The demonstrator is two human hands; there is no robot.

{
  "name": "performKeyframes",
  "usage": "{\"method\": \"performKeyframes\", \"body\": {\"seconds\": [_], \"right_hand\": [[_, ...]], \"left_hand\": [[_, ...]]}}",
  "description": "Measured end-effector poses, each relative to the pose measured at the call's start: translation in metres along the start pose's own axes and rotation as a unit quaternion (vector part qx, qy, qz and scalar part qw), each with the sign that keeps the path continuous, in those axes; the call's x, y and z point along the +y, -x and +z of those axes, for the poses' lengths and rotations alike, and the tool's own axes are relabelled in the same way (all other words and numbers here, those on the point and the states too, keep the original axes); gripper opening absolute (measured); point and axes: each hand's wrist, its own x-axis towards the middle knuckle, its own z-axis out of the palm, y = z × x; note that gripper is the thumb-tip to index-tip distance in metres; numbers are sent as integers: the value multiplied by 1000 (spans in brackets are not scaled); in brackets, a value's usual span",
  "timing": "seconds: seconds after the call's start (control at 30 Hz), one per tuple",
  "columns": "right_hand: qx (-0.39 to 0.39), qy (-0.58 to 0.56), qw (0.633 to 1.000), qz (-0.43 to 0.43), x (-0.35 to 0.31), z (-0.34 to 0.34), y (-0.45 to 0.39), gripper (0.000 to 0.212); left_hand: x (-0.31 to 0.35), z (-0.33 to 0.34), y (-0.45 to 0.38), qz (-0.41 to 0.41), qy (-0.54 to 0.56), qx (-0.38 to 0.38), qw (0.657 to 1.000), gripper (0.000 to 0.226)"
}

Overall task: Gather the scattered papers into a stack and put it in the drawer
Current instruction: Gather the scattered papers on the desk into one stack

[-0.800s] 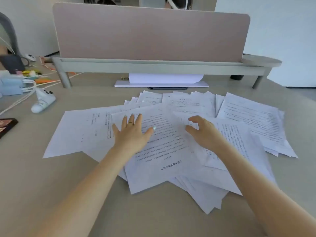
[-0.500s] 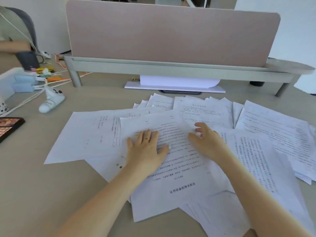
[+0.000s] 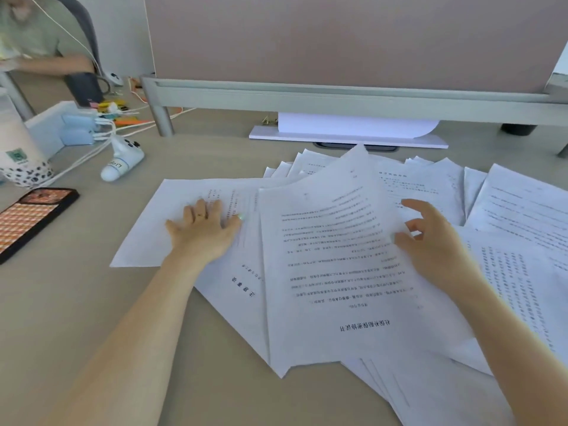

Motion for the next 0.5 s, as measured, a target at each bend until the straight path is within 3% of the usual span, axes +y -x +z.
{"method": "performKeyframes", "body": {"seconds": [0.2,0.27,0.4,0.5], "right_hand": [[18,17,1000,8,4,-12,1,14],[17,27,999,8,3,-13,2,17],[12,49,999,18,-3,-10,6,17],[5,68,997,28,-10,-5,9,29]], "left_hand": [[8,-5,13,177,-24,-41,983,64],[0,-8,18,226,-24,-70,971,70],[-5,-11,27,302,-24,-106,947,118],[12,-4,31,341,33,-136,929,117]]}}
